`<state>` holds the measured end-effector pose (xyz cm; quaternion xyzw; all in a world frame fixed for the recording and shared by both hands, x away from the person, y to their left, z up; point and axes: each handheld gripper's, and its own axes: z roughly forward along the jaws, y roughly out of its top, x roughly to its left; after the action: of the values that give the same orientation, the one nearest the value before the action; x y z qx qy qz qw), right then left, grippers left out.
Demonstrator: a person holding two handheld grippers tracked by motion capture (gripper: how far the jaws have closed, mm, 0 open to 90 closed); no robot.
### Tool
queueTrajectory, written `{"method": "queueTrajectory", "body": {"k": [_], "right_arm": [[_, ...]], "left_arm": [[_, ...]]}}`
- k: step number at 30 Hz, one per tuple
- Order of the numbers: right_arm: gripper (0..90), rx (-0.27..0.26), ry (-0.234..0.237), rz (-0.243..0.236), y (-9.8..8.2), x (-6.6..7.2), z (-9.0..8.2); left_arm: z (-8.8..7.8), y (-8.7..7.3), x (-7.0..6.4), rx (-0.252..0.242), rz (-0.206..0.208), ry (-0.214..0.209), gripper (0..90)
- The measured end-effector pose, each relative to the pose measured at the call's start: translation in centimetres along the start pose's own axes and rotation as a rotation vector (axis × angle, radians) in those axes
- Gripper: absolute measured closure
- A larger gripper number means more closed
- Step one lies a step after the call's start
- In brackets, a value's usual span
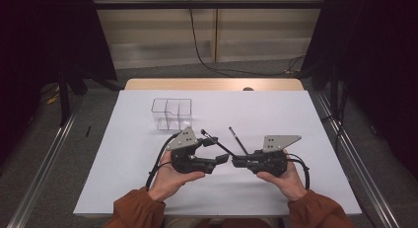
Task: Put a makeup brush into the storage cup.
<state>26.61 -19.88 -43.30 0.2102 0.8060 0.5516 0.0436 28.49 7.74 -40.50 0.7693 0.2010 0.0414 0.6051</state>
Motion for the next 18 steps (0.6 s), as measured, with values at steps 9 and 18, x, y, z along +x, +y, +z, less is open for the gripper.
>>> {"method": "queueTrajectory", "body": {"k": [9,18], "right_arm": [[83.9,-0.01,0.021,-0.008,0.0,0.3,0.0],[83.9,0.015,0.025,-0.017,-0.2,0.3,0.3]], "left_arm": [[-0.9,0.3,-0.1,-0.019,-0.058,0.004,48.5],[-0.8,0.3,0.7,-0.022,-0.144,-0.019,65.7]]}}
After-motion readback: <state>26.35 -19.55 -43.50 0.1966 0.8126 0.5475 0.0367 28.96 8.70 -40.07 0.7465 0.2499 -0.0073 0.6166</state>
